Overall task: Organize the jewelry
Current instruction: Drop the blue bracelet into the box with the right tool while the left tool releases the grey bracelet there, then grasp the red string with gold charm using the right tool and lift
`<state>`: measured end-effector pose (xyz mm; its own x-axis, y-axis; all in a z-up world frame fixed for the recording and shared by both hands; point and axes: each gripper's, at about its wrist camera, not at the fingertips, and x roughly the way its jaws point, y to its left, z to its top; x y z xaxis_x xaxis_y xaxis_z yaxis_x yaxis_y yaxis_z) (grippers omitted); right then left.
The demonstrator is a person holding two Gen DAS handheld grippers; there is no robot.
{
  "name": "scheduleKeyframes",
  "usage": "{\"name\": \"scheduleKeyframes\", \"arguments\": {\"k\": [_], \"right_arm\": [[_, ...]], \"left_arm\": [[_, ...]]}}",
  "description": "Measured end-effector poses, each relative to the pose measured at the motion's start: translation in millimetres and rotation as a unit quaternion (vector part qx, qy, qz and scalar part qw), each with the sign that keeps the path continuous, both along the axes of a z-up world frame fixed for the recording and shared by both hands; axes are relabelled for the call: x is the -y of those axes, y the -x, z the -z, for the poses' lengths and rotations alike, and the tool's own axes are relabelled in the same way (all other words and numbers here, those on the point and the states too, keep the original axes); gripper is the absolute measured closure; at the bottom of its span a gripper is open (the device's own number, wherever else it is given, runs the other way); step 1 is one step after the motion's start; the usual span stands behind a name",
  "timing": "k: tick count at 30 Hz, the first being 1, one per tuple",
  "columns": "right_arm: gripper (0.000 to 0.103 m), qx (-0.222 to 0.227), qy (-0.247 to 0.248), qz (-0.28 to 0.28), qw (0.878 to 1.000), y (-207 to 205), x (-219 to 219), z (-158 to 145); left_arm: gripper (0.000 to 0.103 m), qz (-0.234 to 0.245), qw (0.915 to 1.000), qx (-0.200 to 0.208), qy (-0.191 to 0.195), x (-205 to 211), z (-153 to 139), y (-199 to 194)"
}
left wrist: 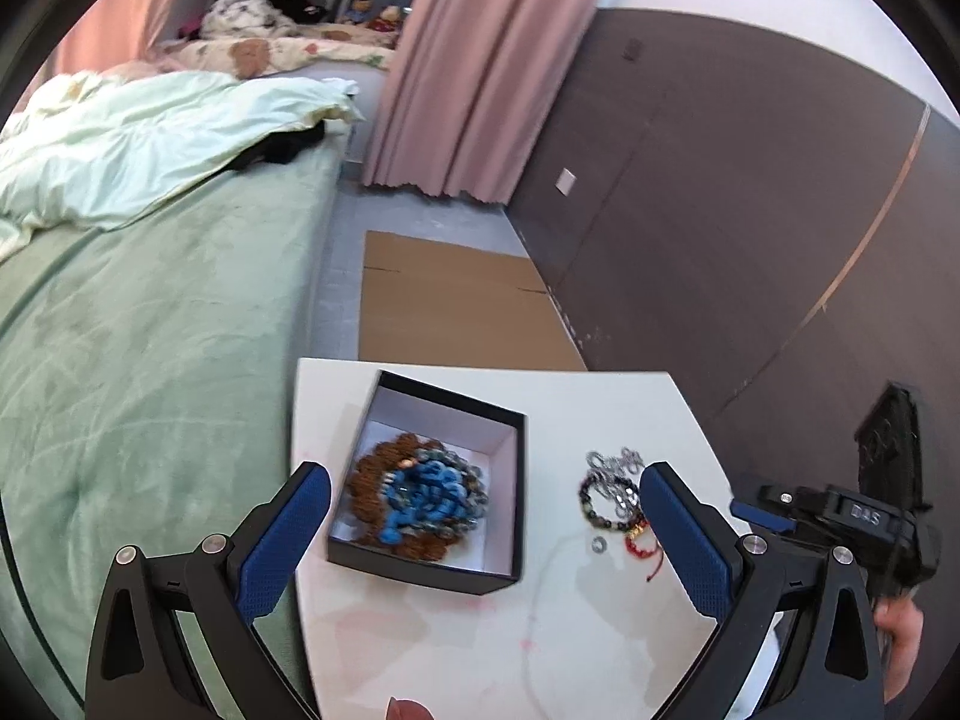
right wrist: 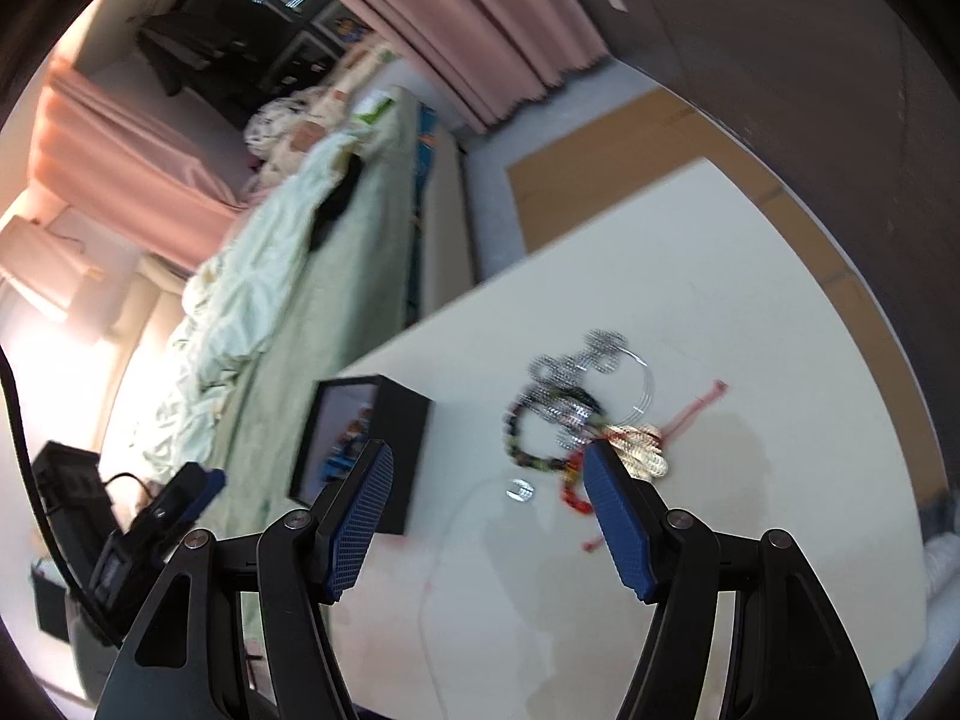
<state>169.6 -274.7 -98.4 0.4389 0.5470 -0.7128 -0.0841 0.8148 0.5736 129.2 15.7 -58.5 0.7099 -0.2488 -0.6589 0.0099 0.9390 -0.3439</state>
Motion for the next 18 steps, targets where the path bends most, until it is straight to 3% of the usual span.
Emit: {"name": "scheduleKeyframes", "arguments": {"k": [5, 10, 18], "right_arm": [[0.038, -0.037, -0.013, 0.018, 0.999, -5.5, 11.2, 18.8], [0.054, -0.062, -0.033, 0.032, 0.997, -10.8, 13.0, 32.9], [0.062, -0.117, -0.062, 0.07, 0.989, -20.4, 10.3, 59.1]], "left_arm": [[0.0, 0.015, 0.9998, 0.006, -0.013, 19.8, 1.8, -0.5], [0.001, 0.033, 0.9989, 0.005, -0.032, 38.1, 4.9, -5.9], [0.007, 0.05, 0.9979, -0.003, -0.041, 51.7, 14.0, -18.2]]}}
